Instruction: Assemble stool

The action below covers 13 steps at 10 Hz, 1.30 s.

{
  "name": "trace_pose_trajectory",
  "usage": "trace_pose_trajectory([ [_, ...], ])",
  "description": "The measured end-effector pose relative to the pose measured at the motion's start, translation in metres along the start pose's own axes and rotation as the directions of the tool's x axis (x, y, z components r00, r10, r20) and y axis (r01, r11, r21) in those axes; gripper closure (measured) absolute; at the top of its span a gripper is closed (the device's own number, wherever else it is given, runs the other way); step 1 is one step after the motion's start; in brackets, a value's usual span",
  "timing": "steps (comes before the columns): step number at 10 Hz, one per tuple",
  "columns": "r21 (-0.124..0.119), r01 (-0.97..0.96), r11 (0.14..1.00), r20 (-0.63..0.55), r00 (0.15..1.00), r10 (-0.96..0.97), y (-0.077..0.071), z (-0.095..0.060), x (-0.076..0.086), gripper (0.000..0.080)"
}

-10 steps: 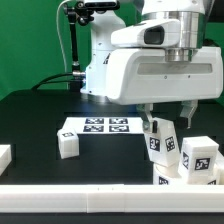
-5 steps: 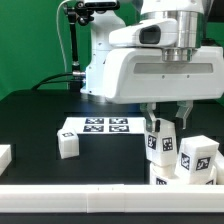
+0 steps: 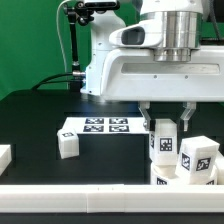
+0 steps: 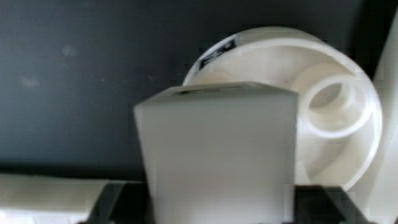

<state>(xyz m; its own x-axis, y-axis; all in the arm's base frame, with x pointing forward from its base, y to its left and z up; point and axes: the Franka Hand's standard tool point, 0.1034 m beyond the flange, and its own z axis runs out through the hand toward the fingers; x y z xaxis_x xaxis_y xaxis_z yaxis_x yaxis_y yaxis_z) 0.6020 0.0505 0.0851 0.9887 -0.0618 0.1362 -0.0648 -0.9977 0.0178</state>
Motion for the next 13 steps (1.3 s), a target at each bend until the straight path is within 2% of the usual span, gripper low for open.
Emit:
trace_pose_trajectory([
  [1,0.004,-0.096,0.995,0.002,0.995,0.096,0.0017,0.0008,-0.0007,0.0462],
  [3,0.036,-0.354,0.935,0.012,0.935,0.354,0.0087,0.0018,-0.0005,0.0462],
  [4,0.038,-0.435,0.9,0.011,0.901,0.435,0.0087,0.0019,-0.0004,0.0462],
  [7,0.041,-0.692,0.721,0.02,0.722,0.692,0.0053,0.0021,-0.0007,0.0462],
  [9,0.039,-0.76,0.649,0.025,0.65,0.759,0.0052,0.0022,-0.0008,0.0462],
  [13,0.031,-0.9,0.435,0.037,0.436,0.899,0.0044,0.0024,-0.0014,0.0462],
])
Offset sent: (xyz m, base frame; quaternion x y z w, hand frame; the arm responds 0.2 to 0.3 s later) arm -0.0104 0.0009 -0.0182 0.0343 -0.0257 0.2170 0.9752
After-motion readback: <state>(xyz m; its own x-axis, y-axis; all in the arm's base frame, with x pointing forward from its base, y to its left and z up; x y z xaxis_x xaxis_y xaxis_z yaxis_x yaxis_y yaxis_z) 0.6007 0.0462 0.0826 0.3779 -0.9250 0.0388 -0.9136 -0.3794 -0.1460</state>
